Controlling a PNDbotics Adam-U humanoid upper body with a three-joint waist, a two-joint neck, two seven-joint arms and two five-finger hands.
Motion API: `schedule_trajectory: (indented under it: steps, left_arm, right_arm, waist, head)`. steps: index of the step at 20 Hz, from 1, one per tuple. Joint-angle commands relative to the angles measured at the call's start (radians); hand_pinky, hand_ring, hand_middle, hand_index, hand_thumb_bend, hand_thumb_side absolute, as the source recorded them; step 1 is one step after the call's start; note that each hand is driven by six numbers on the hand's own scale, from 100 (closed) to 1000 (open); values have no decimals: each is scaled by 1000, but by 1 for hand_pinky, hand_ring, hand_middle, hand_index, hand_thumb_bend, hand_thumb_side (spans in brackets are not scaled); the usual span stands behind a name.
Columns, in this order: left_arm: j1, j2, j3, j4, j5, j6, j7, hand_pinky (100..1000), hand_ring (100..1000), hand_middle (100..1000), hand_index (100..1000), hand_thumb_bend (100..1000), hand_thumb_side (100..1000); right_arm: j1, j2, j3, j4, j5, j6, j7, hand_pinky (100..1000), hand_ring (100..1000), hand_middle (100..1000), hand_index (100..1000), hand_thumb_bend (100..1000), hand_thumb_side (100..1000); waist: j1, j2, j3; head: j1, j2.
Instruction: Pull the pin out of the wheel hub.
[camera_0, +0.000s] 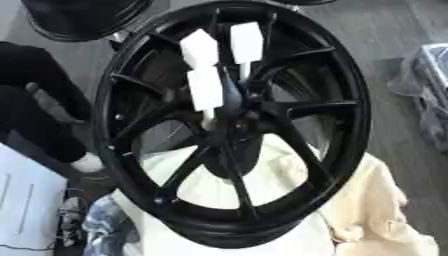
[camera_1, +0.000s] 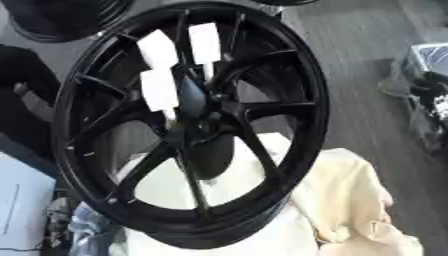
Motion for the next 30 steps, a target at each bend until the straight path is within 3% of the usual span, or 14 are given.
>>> schedule_trajectory:
  steps: [1,6,11,17,30]
  left_arm:
    - [-62,-17,-34,-9,-37,79,-75,736,759,774,786,145,784]
    - [-129,-77,-85,-9,-104,201,-161,731,755,783,801,185,798]
    - [-165,-123,-124,-9,-166,292,-214,725,746,796,806,198,800]
    - [-219,-192,-169,-9,-167,377,-249,724,741,800,809,197,812]
    - [-213,-212,-213,-9,-148,390,-294,730,745,793,795,207,832]
  right_arm:
    - [0,-29,-1,-15,9,0,1,1000,879,803,857,100,640]
    - [2,-25,2,-11,16,4,2,1000,879,803,857,100,646]
    - [4,-20,2,-7,24,7,3,1000,879,803,857,100,650]
    - [1,-17,6,-3,27,10,7,1000,879,803,858,100,651]
    - [0,-12,3,0,32,11,9,1000,879,804,858,100,654]
  waist:
    - [-3,-23,3]
    - [-1,-24,6]
    - [0,-22,7]
    - [0,-23,10]
    - [-2,-16,15]
  head:
    - [-6,5]
    - [-10,8]
    - [-11,7]
    - [-8,11]
    - [-9,7]
